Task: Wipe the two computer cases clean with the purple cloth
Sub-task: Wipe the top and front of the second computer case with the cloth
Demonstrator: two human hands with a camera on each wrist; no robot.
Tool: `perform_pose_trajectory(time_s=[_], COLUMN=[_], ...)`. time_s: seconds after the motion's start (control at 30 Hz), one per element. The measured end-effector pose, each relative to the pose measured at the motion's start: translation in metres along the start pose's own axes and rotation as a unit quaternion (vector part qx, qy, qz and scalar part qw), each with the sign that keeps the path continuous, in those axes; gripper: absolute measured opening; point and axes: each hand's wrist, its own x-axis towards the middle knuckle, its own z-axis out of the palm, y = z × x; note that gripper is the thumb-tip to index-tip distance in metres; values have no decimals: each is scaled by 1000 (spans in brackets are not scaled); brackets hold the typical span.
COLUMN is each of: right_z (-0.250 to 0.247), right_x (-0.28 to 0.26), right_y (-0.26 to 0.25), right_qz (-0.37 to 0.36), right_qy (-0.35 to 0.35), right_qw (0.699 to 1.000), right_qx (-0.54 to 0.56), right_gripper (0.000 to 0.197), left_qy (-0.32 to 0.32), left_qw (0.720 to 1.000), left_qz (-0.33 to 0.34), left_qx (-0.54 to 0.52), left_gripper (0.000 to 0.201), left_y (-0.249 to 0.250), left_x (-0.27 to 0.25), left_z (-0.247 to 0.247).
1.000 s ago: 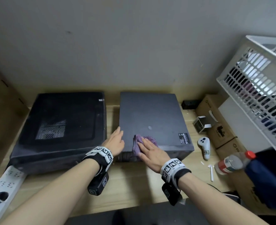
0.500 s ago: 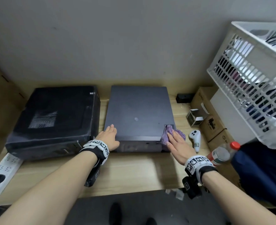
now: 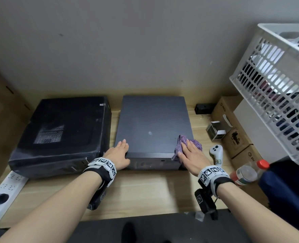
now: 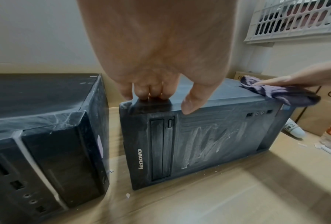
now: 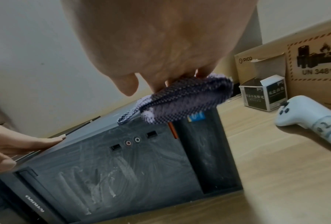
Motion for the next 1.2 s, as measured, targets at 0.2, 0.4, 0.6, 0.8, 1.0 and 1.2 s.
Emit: perform_pose_trajectory(time_s=[0.2,0.4,0.6,0.8,1.0,1.2], right_z=[1,7,19,34,33,23], right_x=[55,91,94,71,32,21], right_y=[-47,-108,-154,-167,-104,-16], right_qz=[10,-26,-103,-188,-230,-171], right_qy=[-9,0,9,8,38,90], right_qw=[1000,1000,995,982,972,981], right_qx=[10,-11,-15,-2,22,23], right_gripper=[71,72,68,63,69,60], left_qy=[-8,4,11,13,-11,-6], left_qw=[1000,999,999,999,1000,1000], left_qz=[18,36,45,-2,0,2], left_qx=[-12,-11,-10,-48,-24,1], left_gripper=[86,79,79,86,90,80], left_y=[-13,-17,-11,-7,-4,0], left_x=[9,10,7,9,7,0], left_z=[5,8,4,5,5,3])
